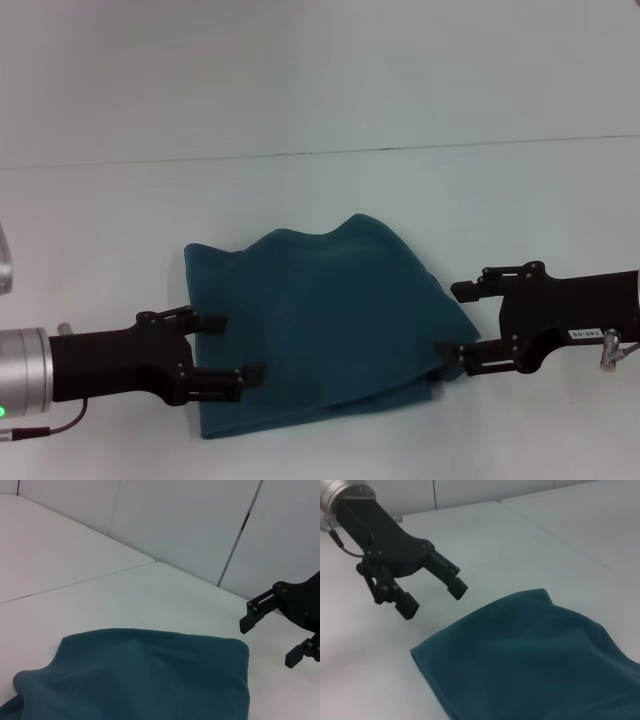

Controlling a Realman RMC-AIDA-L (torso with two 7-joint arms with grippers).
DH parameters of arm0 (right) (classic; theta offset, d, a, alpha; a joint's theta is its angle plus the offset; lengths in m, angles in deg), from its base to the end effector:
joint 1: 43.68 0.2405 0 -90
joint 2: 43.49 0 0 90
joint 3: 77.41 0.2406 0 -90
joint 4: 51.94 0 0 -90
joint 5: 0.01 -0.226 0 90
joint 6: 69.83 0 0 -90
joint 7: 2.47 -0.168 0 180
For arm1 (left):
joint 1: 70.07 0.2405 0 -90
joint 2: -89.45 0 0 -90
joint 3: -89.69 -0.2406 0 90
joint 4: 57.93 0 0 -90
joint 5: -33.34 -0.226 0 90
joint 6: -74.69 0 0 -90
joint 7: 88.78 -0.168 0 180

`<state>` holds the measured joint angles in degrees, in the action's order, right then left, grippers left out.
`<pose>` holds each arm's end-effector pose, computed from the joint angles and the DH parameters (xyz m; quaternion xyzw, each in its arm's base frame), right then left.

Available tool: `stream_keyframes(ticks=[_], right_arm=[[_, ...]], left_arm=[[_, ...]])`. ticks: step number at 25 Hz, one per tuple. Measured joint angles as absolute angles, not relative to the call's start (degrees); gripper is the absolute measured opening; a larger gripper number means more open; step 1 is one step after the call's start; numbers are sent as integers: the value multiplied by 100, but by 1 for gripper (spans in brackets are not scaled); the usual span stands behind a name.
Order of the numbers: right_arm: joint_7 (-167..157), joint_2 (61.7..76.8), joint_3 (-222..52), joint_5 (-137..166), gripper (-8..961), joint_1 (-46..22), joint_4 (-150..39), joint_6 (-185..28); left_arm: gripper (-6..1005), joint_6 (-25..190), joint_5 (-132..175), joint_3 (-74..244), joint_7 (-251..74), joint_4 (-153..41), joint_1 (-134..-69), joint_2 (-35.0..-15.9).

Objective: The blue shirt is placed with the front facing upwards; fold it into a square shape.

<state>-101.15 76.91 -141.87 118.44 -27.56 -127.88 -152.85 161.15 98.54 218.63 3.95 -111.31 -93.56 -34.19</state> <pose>0.2220 0.3363 0.0171 -0.9693 0.1514 0.0709 0.1801 -0.2376 0.3329 -0.0234 -0.9408 -0.2528 -0.1924 0.1183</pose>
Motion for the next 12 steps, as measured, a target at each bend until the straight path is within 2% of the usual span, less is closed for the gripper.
stream_keyframes(ticks=[12], right_arm=[[-10112,7691,-14197,11842,808,-2764,-12740,-15222]], left_arm=[[961,16108,9840,21851,441,-11143,-9390,-3430]])
